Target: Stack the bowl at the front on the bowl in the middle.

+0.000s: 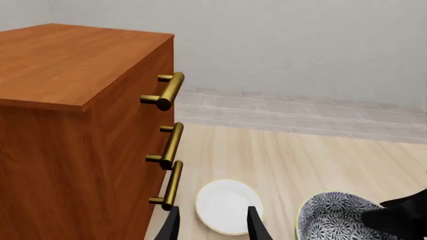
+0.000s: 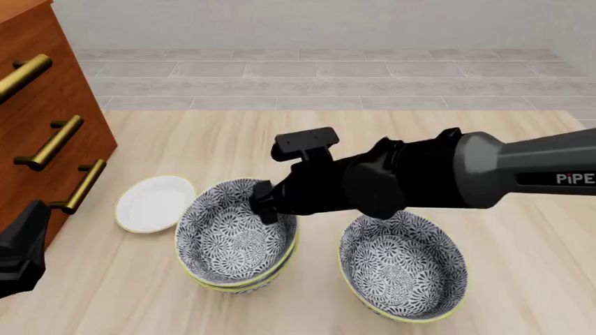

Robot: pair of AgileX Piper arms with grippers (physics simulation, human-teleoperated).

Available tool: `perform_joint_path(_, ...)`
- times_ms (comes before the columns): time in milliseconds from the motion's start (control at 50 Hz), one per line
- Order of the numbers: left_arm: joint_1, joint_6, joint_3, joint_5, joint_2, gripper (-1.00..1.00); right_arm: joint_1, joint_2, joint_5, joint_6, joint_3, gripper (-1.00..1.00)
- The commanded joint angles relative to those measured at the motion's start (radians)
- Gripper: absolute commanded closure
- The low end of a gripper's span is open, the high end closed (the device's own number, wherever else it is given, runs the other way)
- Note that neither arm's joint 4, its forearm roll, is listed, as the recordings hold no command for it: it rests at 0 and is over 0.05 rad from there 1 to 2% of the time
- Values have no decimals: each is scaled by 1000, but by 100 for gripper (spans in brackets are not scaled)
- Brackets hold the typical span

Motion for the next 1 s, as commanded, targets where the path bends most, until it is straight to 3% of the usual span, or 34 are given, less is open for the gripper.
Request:
perform_joint_path(20, -3, -2, 0, 5, -11, -100, -4, -33, 10, -21, 4, -100)
perform_joint_path(580, -5, 1, 0, 1, -3, -100, -40, -426, 166, -124, -15, -100)
perform_joint_path(1000, -17, 4, 0, 10, -4, -100, -155, -747, 150, -236, 113, -100)
